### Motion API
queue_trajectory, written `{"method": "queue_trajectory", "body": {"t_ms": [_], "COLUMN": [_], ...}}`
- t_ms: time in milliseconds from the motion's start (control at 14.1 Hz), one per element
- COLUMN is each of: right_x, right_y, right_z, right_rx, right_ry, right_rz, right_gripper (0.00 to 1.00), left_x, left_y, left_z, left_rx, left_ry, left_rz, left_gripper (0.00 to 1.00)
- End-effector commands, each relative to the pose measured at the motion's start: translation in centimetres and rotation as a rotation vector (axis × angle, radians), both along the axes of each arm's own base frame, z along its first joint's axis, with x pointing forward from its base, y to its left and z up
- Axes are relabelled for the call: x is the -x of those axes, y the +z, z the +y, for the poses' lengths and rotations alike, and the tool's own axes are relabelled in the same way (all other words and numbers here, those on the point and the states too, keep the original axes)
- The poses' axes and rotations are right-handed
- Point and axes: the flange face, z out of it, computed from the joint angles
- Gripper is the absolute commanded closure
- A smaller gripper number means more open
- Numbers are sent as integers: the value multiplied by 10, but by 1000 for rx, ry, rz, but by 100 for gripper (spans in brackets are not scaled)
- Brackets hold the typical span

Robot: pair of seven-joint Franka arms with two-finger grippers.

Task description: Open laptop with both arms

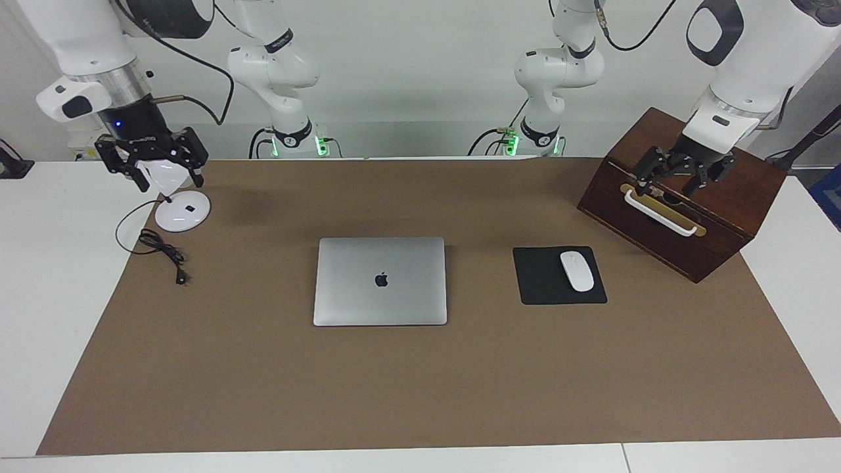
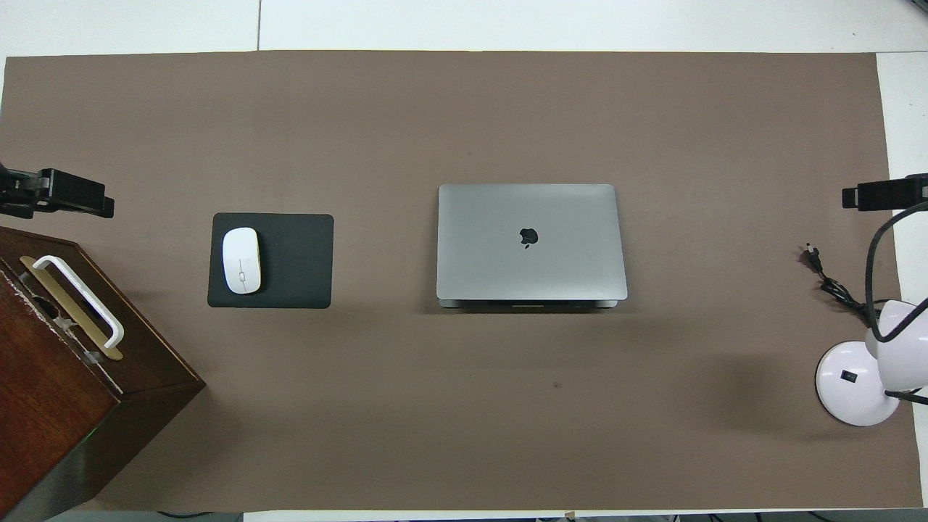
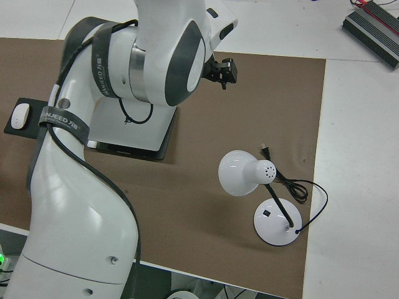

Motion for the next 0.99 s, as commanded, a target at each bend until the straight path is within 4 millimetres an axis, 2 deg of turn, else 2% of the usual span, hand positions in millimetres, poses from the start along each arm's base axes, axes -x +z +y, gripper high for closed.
{"method": "queue_trajectory", "body": {"t_ms": [0,71,142,283,425,566,779,920], "right_x": [2,2,0,-5,-8,-2,26,46], "right_y": [-35,-47,-60,-79,-92,-110,-132,-148], "right_z": [-12,-11,-7,6,30,55,108,133], "right_rx": [-108,-154,-212,-290,-410,-493,-543,-548], "right_ry": [-2,-26,-59,-109,-189,-304,-440,-485], "right_rz": [-50,-64,-93,-132,-136,-113,-135,-105], "right_gripper": [0,0,0,0,0,0,0,0], "left_x": [10,11,10,8,10,9,13,17], "left_y": [-5,-8,-10,-19,-31,-37,-40,-50], "left_z": [6,8,9,18,13,9,7,-5], "left_rx": [-18,-17,-17,-17,-16,-15,-9,13], "left_ry": [13,16,20,37,26,19,13,0], "left_rz": [-31,-34,-54,-115,-175,-212,-215,-247], "left_gripper": [43,66,83,100,100,100,100,100]}}
